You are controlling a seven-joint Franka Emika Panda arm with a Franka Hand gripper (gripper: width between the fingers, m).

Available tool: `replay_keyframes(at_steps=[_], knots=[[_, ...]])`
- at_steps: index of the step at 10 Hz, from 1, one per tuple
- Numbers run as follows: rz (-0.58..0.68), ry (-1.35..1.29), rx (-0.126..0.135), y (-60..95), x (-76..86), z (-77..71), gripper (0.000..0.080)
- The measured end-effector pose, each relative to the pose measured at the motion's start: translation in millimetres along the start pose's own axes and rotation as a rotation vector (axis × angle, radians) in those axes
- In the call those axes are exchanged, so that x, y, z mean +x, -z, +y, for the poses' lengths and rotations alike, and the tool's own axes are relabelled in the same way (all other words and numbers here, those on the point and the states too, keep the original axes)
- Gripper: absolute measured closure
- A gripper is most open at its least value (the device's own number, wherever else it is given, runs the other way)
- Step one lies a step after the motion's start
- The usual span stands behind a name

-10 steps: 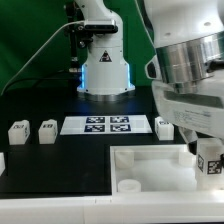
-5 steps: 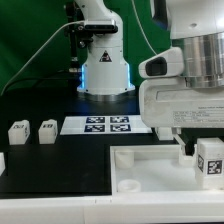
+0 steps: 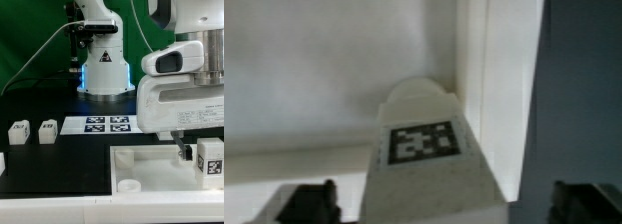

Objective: Assemble one leg

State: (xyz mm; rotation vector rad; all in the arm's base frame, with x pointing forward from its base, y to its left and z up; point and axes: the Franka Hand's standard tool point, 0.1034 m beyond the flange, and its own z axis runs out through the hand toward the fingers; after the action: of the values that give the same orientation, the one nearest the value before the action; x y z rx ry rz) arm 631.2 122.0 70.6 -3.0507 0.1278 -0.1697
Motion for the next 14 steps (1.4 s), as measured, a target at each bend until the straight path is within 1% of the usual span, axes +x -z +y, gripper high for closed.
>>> replay_keyframes(at_steps=[1, 2, 4, 6, 9, 10, 12, 13, 14], knots=[[0.0, -0.017, 0.002, 0.0, -0.1, -0.2, 0.0356], [-0.003, -0.11, 0.003, -0.5, -0.6, 1.1, 0.0504], [-0.003, -0.261, -0.003, -0.8, -0.6, 4.8, 0.0504], [-0.001, -0.364, -0.015, -0.4, -0.6, 11.3, 0.0503], [0.003, -0.592, -0.04, 0.4, -0.7, 21.8, 0.0499], [0.005, -0.663, -0.053, 1.1, -0.6, 26.8, 0.0488], [0.019, -0.712, -0.072, 1.7, -1.7, 30.1, 0.0484], [0.021, -0.695, -0.078, 1.6, -1.7, 32.5, 0.0481], [0.02, -0.694, -0.078, 1.0, -2.1, 31.7, 0.042]])
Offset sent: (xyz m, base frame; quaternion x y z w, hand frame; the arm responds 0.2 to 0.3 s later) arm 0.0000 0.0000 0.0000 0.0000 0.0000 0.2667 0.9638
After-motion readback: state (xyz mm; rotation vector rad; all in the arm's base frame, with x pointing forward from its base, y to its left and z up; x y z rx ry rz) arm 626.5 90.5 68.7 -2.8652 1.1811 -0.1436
